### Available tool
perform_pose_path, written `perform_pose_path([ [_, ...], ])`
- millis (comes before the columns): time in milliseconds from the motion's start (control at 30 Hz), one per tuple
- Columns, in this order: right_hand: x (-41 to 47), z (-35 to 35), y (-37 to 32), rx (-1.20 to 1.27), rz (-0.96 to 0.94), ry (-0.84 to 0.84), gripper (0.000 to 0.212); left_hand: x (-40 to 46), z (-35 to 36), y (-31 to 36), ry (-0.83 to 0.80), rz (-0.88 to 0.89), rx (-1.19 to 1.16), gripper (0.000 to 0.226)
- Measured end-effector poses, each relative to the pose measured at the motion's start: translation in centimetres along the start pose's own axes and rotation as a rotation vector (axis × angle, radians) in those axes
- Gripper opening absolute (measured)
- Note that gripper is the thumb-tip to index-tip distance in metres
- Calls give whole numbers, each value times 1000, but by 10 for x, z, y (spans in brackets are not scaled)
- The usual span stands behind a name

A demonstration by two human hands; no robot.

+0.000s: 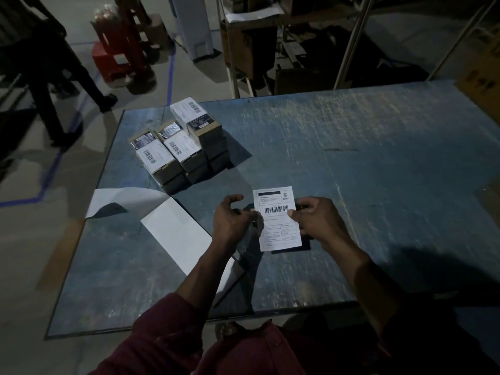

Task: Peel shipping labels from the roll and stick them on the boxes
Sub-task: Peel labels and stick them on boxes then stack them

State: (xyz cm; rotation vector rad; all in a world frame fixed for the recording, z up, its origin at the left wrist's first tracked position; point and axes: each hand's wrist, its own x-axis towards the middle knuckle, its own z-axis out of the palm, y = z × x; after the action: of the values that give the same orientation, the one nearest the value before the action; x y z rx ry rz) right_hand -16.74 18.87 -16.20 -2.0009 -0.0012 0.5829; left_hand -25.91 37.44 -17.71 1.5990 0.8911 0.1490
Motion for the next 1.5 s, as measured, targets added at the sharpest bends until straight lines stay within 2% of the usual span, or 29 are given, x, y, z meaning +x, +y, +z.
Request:
perform_pose_path([
  [200, -4, -5, -10, -7, 23, 38, 65, 2, 4, -2, 4, 15, 2, 65],
  [500, -9, -9, -21, -8, 8, -18, 99, 5, -4, 4, -11, -5, -45, 70],
  [767, -5, -8, -22, -54, -50, 17, 92, 8, -4, -2, -4, 7, 7, 75],
  [933, -6, -4, -16, -150, -113, 52, 79, 12, -2, -13, 54, 40, 64, 76],
  [1500, 4, -2, -12, -392, -208, 134, 62, 4, 5, -8, 83, 107, 240, 80],
])
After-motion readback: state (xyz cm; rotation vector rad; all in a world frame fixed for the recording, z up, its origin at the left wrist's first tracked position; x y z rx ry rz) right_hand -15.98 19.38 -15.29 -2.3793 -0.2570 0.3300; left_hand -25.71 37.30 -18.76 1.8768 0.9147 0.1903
